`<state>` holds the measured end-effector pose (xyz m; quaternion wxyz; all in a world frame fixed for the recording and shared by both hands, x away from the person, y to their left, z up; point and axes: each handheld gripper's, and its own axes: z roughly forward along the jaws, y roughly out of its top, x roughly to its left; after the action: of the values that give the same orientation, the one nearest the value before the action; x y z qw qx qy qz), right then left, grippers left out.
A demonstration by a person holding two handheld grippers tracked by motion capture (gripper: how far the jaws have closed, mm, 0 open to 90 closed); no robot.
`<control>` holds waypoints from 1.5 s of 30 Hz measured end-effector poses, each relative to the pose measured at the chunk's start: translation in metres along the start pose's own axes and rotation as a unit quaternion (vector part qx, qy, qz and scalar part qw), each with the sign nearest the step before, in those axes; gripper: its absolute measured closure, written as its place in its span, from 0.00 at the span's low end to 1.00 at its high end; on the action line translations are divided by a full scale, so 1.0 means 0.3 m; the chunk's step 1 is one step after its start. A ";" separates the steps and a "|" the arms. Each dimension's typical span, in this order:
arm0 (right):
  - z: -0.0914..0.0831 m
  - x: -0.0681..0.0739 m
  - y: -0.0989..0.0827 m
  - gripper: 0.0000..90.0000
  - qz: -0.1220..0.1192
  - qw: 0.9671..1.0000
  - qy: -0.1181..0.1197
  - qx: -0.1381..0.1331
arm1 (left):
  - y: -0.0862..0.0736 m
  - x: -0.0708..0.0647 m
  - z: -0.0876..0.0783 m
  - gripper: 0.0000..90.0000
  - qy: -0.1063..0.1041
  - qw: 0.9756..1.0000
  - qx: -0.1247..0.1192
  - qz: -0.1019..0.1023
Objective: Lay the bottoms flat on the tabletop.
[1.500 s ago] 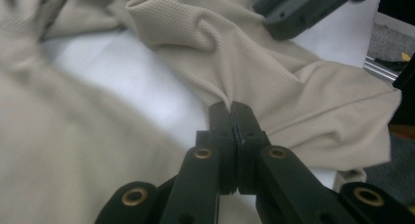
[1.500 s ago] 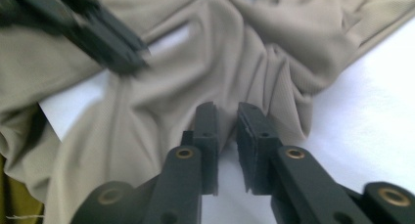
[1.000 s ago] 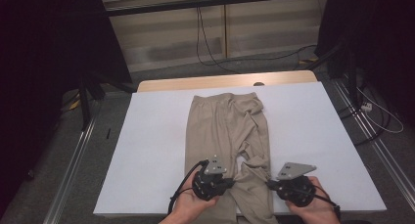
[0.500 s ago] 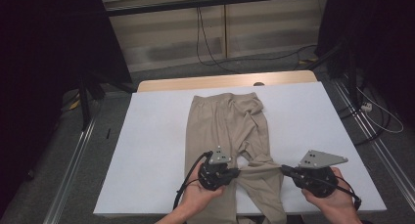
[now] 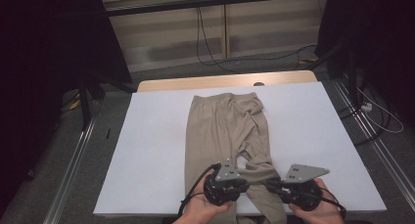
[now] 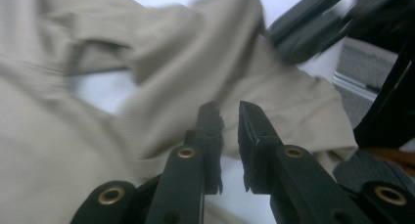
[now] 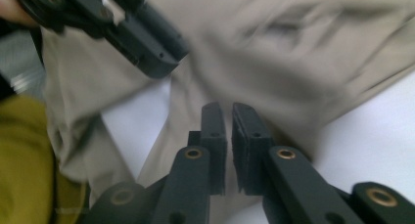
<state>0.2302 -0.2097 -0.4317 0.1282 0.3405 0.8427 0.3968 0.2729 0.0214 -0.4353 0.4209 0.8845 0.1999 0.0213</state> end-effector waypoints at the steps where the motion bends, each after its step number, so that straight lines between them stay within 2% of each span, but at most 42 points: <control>1: 0.024 0.005 -0.007 0.85 -0.006 1.000 0.002 0.020 | -0.002 -0.006 0.020 0.88 -0.003 1.000 0.007 0.005; 2: 0.048 0.009 -0.012 0.79 -0.014 0.999 -0.003 0.040 | -0.004 -0.008 0.030 0.84 -0.002 1.000 0.012 0.008; 5: 0.076 0.008 -0.018 0.73 -0.014 0.998 -0.008 0.061 | -0.012 -0.007 0.067 0.73 0.013 0.999 0.023 0.023; 6: 0.080 0.012 -0.022 0.74 -0.018 0.998 -0.011 0.060 | -0.016 -0.002 0.075 0.72 0.014 0.999 0.030 0.024; 7: 0.080 0.016 -0.022 0.77 -0.018 0.998 -0.015 0.060 | -0.019 0.001 0.081 0.72 0.016 0.999 0.027 0.021; 9: 0.074 0.028 -0.024 0.94 -0.016 0.998 -0.011 0.064 | -0.019 0.010 0.081 0.73 0.019 0.999 0.030 0.029; 10: 0.069 0.038 -0.029 0.98 -0.015 0.998 -0.009 0.065 | -0.019 0.010 0.082 0.73 0.023 0.999 0.027 0.027; 11: 0.065 0.044 -0.032 0.99 -0.016 0.998 -0.011 0.066 | -0.022 0.012 0.084 0.72 0.025 0.999 0.026 0.026; 15: 0.044 0.075 -0.047 1.00 -0.017 0.997 0.006 0.071 | -0.029 0.002 0.079 0.72 0.020 0.999 0.024 0.029; 17: 0.036 0.095 -0.055 1.00 -0.020 0.997 0.015 0.071 | -0.034 -0.013 0.079 0.73 0.014 0.999 0.021 0.029; 18: 0.030 0.106 -0.060 1.00 -0.020 0.997 0.018 0.071 | -0.035 -0.017 0.077 0.77 0.013 0.999 0.024 0.031; 20: 0.020 0.116 -0.067 1.00 -0.014 0.997 0.027 0.069 | -0.035 -0.024 0.070 0.95 0.006 0.999 0.034 0.031; 21: 0.017 0.120 -0.070 1.00 -0.012 0.997 0.030 0.067 | -0.036 -0.029 0.068 0.97 0.003 0.999 0.035 0.032; 22: 0.014 0.125 -0.072 0.99 -0.011 0.997 0.033 0.069 | -0.035 -0.035 0.063 0.98 -0.001 0.998 0.042 0.039; 24: 0.010 0.137 -0.079 0.99 -0.006 0.997 0.041 0.070 | -0.041 -0.041 0.051 0.98 -0.017 0.998 0.051 0.040; 25: 0.010 0.140 -0.082 0.98 -0.002 0.996 0.044 0.071 | -0.048 -0.047 0.042 0.99 -0.026 0.998 0.052 0.031; 28: 0.003 0.151 -0.089 0.95 0.003 0.996 0.055 0.074 | -0.067 -0.064 0.013 0.99 -0.044 0.997 0.059 0.021; 29: 0.000 0.156 -0.090 0.92 0.005 0.995 0.059 0.075 | -0.076 -0.068 -0.003 0.99 -0.058 0.996 0.064 0.017; 30: -0.004 0.160 -0.091 0.89 0.004 0.996 0.058 0.072 | -0.082 -0.075 -0.009 0.99 -0.062 0.996 0.063 0.008; 31: -0.007 0.160 -0.090 0.85 0.003 0.996 0.058 0.068 | -0.088 -0.081 -0.021 0.99 -0.068 0.995 0.066 0.016; 33: -0.019 0.149 -0.078 0.77 0.004 0.998 0.046 0.048 | -0.093 -0.088 -0.033 0.98 -0.072 0.995 0.064 0.015; 36: -0.042 0.106 -0.050 0.77 0.019 1.000 0.023 0.006 | -0.090 -0.084 -0.054 0.96 -0.072 0.996 0.051 0.013; 40: -0.056 0.038 0.001 0.87 0.031 0.999 -0.005 -0.035 | -0.058 -0.045 -0.071 0.89 -0.049 0.998 0.026 0.012; 41: -0.056 0.020 0.018 0.89 0.033 0.999 -0.010 -0.042 | -0.049 -0.028 -0.074 0.89 -0.049 0.999 0.013 0.002; 43: -0.049 -0.014 0.050 0.91 0.040 0.998 -0.023 -0.053 | -0.041 -0.008 -0.078 0.88 -0.048 0.999 0.002 -0.009; 45: -0.025 -0.043 0.076 0.91 0.037 0.998 -0.029 -0.050 | -0.038 0.004 -0.077 0.87 -0.031 0.999 -0.001 -0.006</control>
<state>0.2468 -0.2126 -0.4103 0.1542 0.3759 0.8046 0.4330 0.2655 0.0453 -0.4292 0.4283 0.8830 0.1917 -0.0085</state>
